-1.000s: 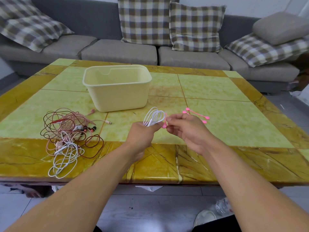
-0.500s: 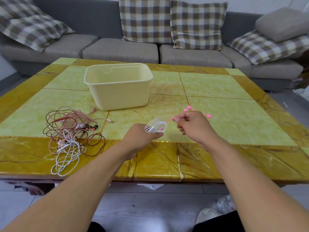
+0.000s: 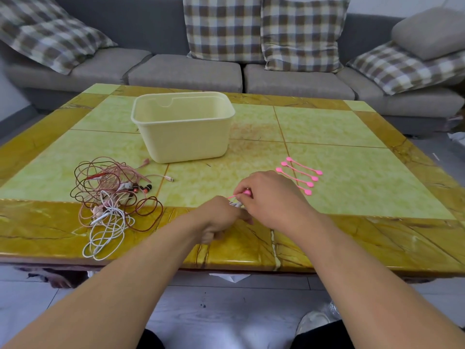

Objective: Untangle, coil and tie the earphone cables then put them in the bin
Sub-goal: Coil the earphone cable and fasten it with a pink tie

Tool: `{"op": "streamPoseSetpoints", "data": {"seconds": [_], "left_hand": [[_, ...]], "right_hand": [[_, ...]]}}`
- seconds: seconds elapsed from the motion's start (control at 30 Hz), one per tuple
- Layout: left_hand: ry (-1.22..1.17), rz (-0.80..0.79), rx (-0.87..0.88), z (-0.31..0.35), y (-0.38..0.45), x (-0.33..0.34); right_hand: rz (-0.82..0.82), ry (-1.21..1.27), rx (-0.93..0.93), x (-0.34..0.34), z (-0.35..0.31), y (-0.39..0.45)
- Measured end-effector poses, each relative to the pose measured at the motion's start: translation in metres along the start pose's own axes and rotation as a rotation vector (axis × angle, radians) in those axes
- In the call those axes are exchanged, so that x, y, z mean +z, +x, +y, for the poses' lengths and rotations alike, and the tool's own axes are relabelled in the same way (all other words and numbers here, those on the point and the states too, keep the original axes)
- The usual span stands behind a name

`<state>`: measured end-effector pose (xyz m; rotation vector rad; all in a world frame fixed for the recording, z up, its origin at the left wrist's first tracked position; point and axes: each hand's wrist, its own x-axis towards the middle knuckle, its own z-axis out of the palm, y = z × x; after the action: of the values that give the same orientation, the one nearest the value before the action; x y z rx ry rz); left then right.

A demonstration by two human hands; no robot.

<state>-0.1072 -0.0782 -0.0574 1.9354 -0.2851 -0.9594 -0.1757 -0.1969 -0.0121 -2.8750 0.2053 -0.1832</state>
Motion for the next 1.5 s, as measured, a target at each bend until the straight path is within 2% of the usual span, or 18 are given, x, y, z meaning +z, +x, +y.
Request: {"op": "streamPoseSetpoints", "data": {"seconds": [0.27,0.4,0.5,0.53,0.6,0.73,0.87,0.97,1.07,1.13,1.2,1.27,1.4,1.5], "left_hand": [[-0.294,-0.007,0.003,0.006,-0.001,-0.009],[-0.437,-0.145,0.049,0.015,-0.011,-0.015],[-0.621,-0.300,0.052,0.019,-0.016,-0.024],[-0.680,-0.306,0.039,0.020,-0.016,-0.024],[-0.763,-0.222,0.010,0.017,-0.013,-0.020],[-0.810,0.014,0.063,0.017,-0.008,-0.011],[-0.882,0.110,0.099,0.018,-0.006,-0.012],[-0.843,0.106,0.160,0.019,-0.009,-0.015],[-0.780,0.029,0.224,0.019,-0.013,-0.017],[-0.747,-0.024,0.252,0.019,-0.014,-0.018],[-0.678,-0.049,0.264,0.019,-0.016,-0.018],[-0.564,-0.054,0.275,0.019,-0.018,-0.019],[-0.314,-0.063,0.346,0.017,-0.023,-0.022],[-0.121,-0.065,0.376,0.014,-0.025,-0.022]], "right_hand": [[0.118,0.064,-0.045,-0.008,-0.007,-0.008],[0.156,0.116,-0.027,-0.008,-0.002,-0.006],[0.189,0.145,-0.026,-0.008,0.004,-0.004],[0.197,0.152,-0.036,-0.008,0.005,-0.004],[0.191,0.151,-0.066,-0.005,0.005,-0.003],[0.237,0.195,-0.066,0.002,0.002,-0.002],[0.247,0.426,0.022,0.005,-0.001,-0.001],[0.114,0.689,0.166,0.002,0.002,-0.002],[-0.145,0.995,0.377,-0.007,0.013,-0.002],[-0.297,1.127,0.460,-0.011,0.021,-0.001],[-0.374,1.218,0.503,-0.012,0.027,0.000],[-0.373,1.291,0.543,-0.011,0.031,0.002],[-0.252,1.401,0.593,-0.008,0.036,0.004],[-0.204,1.380,0.580,-0.007,0.037,0.005]]}}
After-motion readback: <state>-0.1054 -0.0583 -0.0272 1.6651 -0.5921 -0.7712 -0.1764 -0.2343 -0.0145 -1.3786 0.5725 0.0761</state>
